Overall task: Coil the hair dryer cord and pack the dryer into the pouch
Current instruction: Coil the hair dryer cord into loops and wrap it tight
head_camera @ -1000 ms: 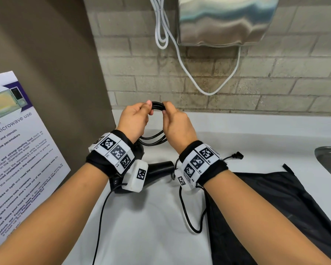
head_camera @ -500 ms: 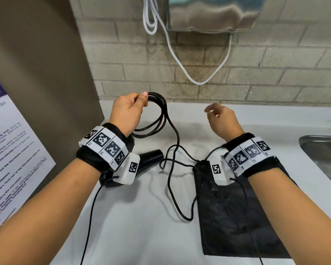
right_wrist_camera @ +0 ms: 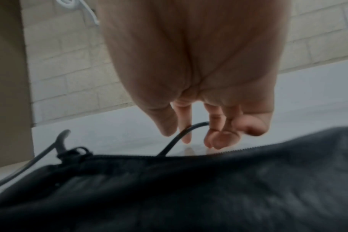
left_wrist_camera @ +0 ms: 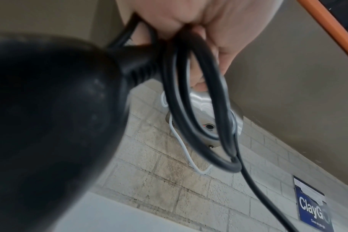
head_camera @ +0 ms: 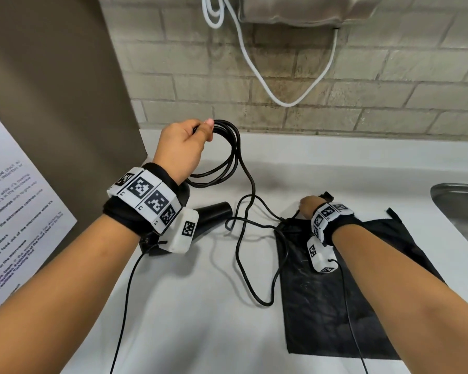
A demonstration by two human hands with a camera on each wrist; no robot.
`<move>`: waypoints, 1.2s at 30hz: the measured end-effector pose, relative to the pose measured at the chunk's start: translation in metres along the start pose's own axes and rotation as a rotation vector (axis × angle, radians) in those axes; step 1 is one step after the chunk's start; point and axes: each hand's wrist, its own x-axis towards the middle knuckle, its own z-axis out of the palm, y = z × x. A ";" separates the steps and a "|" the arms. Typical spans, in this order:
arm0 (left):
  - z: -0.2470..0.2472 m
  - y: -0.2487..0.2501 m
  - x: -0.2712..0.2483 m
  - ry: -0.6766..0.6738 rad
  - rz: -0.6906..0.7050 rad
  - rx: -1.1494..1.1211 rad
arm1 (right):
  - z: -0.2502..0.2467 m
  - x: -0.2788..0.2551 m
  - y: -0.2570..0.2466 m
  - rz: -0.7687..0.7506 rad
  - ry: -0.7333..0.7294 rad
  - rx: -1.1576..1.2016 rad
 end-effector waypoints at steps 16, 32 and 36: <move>0.002 -0.001 0.004 0.010 -0.050 0.018 | -0.062 -0.095 -0.089 -0.661 0.510 0.827; 0.000 0.000 0.005 0.044 -0.129 -0.098 | -0.045 -0.156 -0.134 -0.647 0.370 0.271; 0.001 -0.001 0.004 0.011 -0.082 -0.074 | -0.049 -0.157 -0.141 -0.587 0.443 0.289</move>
